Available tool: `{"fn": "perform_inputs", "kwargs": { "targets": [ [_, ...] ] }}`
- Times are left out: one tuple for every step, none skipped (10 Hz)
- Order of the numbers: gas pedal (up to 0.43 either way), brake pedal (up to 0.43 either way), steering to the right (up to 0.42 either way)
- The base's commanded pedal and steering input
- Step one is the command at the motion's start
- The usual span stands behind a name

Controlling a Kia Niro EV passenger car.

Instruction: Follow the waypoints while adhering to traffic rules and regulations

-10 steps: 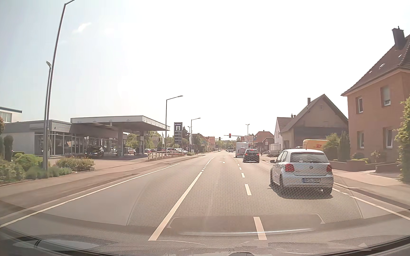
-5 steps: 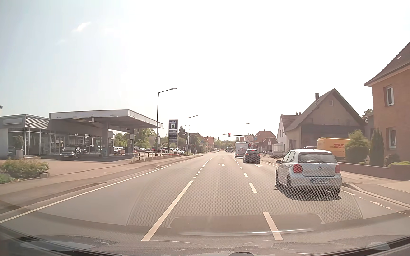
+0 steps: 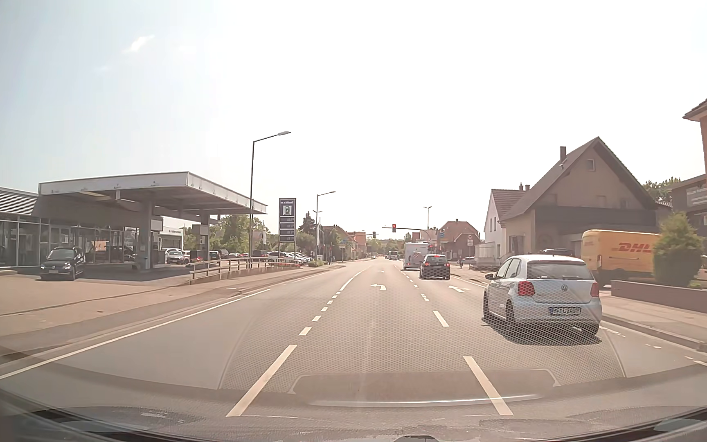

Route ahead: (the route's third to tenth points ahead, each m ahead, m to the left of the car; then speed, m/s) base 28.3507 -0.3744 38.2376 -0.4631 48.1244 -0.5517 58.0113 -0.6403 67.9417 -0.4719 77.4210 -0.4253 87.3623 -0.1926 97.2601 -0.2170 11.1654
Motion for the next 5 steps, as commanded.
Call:
{"fn": "perform_inputs", "kwargs": {
  "targets": [
    [0.130, 0.000, 0.003],
    [0.130, 0.000, 0.003],
    [0.118, 0.000, 0.003],
    [0.118, 0.000, 0.003],
    [0.110, 0.000, 0.002]
  ]
}}
